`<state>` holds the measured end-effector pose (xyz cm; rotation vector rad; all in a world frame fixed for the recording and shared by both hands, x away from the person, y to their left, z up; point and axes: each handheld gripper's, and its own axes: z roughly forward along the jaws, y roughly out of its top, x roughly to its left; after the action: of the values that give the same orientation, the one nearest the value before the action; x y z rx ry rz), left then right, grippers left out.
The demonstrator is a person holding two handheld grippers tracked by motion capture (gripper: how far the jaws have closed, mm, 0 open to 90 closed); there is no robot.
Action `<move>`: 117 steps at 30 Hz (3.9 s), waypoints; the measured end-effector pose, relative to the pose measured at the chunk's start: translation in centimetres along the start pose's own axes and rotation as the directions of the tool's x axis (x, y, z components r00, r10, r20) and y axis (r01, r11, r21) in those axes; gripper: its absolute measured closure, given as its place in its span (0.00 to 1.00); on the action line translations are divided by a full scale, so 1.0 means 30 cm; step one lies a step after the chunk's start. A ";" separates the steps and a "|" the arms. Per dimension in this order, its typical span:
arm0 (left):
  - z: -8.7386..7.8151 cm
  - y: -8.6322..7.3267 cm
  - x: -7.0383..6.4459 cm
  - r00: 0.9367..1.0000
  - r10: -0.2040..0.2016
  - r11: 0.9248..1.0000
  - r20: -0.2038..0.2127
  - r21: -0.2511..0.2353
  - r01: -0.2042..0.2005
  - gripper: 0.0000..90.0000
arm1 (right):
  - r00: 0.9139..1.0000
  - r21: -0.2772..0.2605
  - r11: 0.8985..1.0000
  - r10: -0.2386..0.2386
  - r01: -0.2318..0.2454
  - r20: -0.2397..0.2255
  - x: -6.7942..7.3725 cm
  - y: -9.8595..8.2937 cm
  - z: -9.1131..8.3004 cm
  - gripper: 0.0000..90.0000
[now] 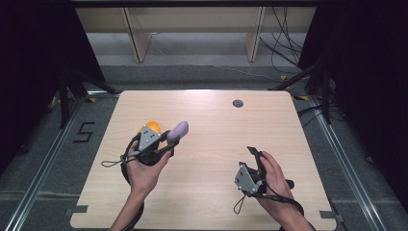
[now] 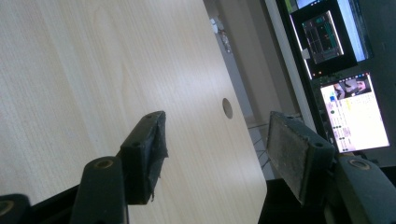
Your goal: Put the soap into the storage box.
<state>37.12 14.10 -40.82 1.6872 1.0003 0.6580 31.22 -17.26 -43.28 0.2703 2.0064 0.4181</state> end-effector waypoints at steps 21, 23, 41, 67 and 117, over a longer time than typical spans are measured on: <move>-0.015 -0.015 0.071 0.992 -0.035 0.999 -0.120 -0.037 0.031 0.66 | 1.000 0.002 1.000 -0.001 0.001 0.001 -0.001 -0.001 -0.002 0.43; -0.016 -0.018 0.074 0.990 -0.048 0.998 -0.132 -0.035 0.044 0.66 | 1.000 0.002 1.000 -0.001 0.001 0.001 -0.001 -0.001 -0.002 0.43; -0.014 -0.050 0.148 0.961 -0.090 0.995 -0.260 -0.063 0.076 0.66 | 1.000 0.001 1.000 0.000 0.000 -0.001 -0.001 0.000 -0.002 0.43; 0.048 -0.126 0.245 0.926 -0.112 0.994 -0.360 -0.033 0.107 0.66 | 1.000 0.000 1.000 -0.001 0.001 -0.003 0.000 -0.001 0.000 0.43; 0.156 -0.235 0.314 0.930 -0.124 0.980 -0.346 0.103 0.169 0.65 | 1.000 0.002 1.000 0.003 -0.003 -0.011 0.007 0.004 0.004 0.43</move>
<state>43.53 20.85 -49.38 1.6230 1.4274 0.8149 31.22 -17.05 -43.45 0.2730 2.0175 0.4212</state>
